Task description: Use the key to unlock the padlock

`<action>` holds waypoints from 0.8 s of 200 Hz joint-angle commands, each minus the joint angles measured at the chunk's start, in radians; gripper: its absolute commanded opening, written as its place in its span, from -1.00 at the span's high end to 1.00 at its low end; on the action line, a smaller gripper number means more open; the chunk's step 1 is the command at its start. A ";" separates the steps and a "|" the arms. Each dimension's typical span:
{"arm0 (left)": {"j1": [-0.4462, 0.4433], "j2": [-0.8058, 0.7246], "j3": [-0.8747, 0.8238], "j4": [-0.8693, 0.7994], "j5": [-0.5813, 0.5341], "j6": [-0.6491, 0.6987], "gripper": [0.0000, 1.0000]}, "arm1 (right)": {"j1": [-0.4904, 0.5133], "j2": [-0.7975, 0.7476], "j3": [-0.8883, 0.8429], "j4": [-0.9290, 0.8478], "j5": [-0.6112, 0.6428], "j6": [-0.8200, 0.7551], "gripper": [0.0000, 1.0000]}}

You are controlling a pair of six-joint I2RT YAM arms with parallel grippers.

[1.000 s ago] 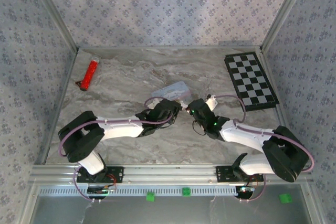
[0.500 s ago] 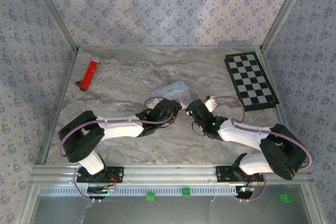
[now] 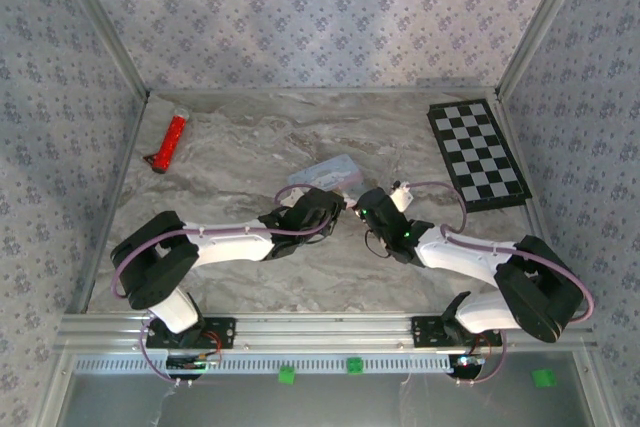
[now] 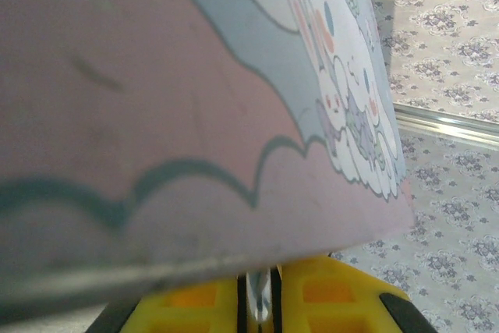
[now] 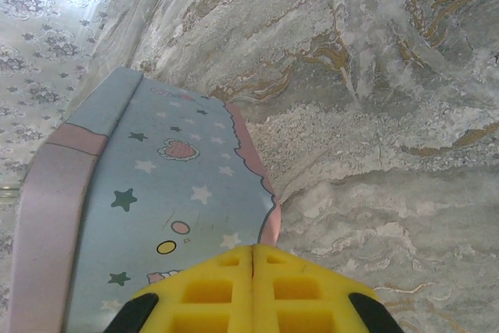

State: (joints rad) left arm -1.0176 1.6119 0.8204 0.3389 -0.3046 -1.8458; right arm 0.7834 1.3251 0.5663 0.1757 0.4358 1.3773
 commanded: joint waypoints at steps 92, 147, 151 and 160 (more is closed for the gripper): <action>-0.019 0.017 0.050 0.012 -0.029 -0.020 1.00 | -0.007 0.008 0.026 0.028 -0.005 0.028 1.00; -0.019 0.016 0.048 0.029 -0.052 -0.030 1.00 | 0.007 0.027 0.026 0.040 -0.022 0.040 1.00; -0.019 0.014 0.048 0.032 -0.054 -0.030 1.00 | 0.010 0.028 0.026 0.039 -0.021 0.044 1.00; -0.019 0.011 0.049 0.030 -0.056 -0.025 1.00 | 0.008 0.029 0.024 0.040 -0.021 0.049 1.00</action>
State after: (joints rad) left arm -1.0279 1.6253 0.8238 0.3363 -0.3214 -1.8496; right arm 0.7815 1.3441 0.5667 0.1989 0.4156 1.3998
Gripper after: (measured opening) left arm 0.148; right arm 0.060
